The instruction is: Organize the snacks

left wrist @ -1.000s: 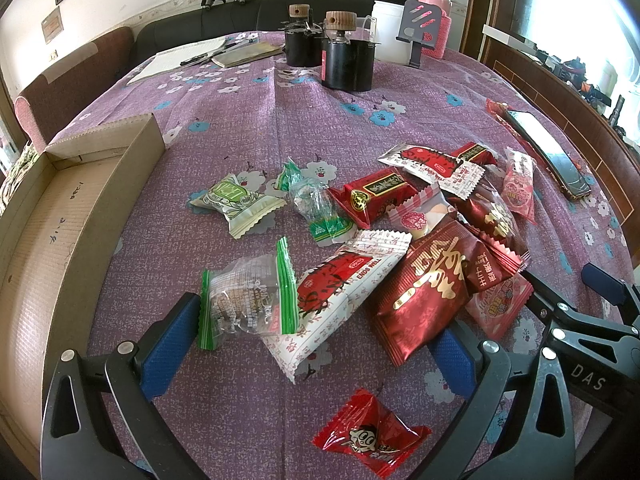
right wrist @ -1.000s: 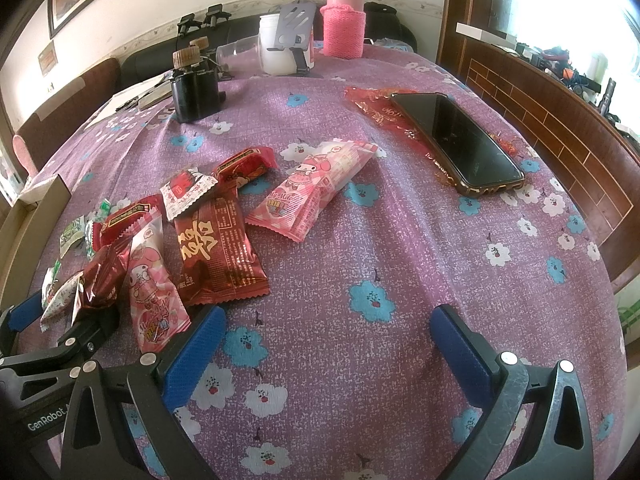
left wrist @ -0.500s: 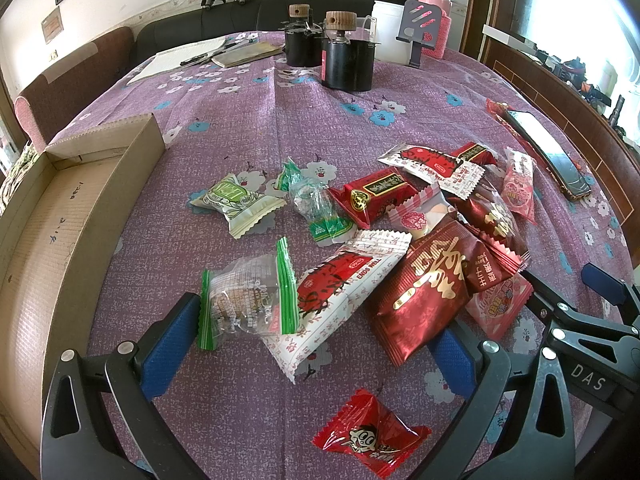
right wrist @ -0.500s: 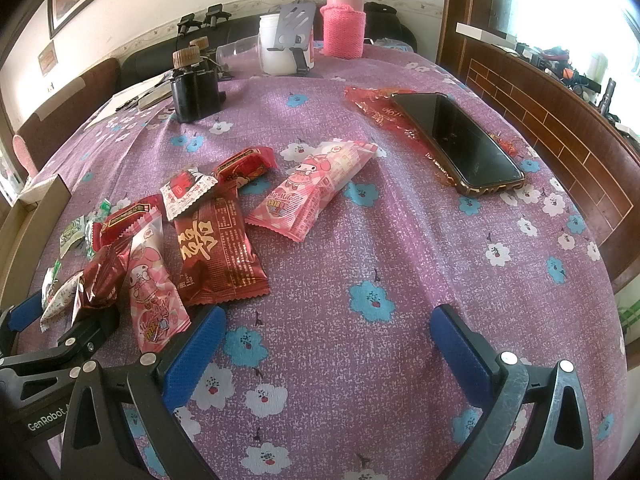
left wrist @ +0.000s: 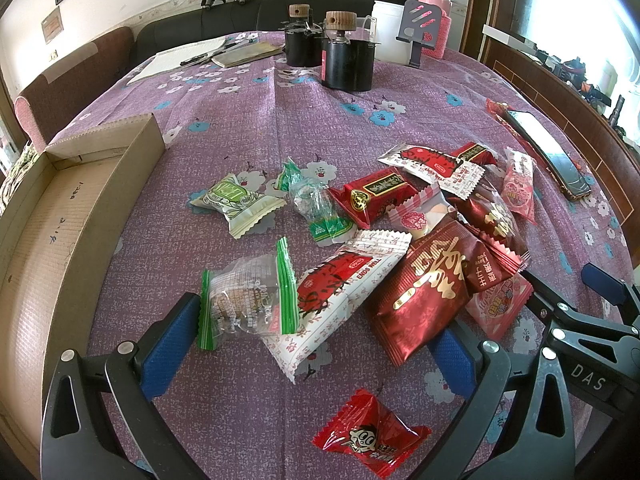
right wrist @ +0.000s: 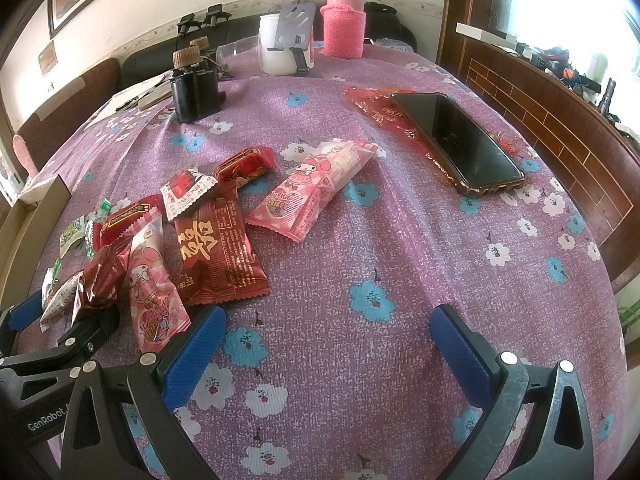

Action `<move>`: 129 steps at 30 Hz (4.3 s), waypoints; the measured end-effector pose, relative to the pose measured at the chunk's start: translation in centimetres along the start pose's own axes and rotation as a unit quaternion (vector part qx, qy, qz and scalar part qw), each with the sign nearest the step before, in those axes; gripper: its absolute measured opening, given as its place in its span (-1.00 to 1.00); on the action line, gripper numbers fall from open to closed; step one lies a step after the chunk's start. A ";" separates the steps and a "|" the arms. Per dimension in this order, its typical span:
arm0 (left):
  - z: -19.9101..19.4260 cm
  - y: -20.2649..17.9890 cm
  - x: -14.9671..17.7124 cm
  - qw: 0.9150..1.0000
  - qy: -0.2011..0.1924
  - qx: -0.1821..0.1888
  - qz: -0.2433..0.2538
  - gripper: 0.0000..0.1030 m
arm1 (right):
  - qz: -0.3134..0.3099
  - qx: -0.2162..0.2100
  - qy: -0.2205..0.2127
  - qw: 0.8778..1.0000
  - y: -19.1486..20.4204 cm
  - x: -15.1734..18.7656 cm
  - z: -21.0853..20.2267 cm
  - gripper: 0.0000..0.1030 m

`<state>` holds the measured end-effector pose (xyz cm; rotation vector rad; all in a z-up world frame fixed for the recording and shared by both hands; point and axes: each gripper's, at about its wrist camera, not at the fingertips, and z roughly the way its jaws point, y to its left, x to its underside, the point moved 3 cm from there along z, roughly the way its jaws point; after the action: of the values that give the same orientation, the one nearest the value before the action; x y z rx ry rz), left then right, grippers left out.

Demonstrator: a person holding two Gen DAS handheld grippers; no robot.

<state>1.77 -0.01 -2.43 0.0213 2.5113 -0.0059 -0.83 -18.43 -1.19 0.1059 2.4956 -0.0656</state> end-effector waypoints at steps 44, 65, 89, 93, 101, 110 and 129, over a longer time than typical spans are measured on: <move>0.0 0.0 0.0 1.000 0.000 0.000 0.000 1.00 | 0.000 0.000 0.000 1.000 0.0 0.0 0.0 1.00; -1.0 -0.1 1.2 0.996 0.029 0.048 0.076 1.00 | -0.009 -0.007 0.037 0.999 0.0 0.2 -0.1 1.00; -34.4 12.3 -13.2 0.960 -0.277 0.004 0.042 1.00 | -0.016 -0.075 -0.194 0.978 0.2 -6.8 -21.2 0.86; -31.1 12.6 -15.2 0.976 -0.214 0.029 0.031 1.00 | -0.019 -0.159 -0.133 0.978 3.1 -8.0 -19.9 0.90; -16.5 10.0 -6.3 0.988 -0.078 0.136 0.013 0.98 | -0.102 -0.205 0.010 0.973 10.2 1.4 -9.2 0.41; -9.6 6.5 -3.6 0.983 0.005 0.184 0.016 0.78 | -0.132 -0.199 0.035 0.970 12.8 4.3 -4.5 0.32; -1.3 6.8 -4.3 0.977 0.088 0.185 -0.060 0.73 | -0.045 -0.244 0.007 0.969 8.9 4.5 -5.2 -0.60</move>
<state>4.57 6.75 1.16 0.0223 2.6480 -0.5444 -6.69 -8.93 0.14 -0.2133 2.4539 0.5116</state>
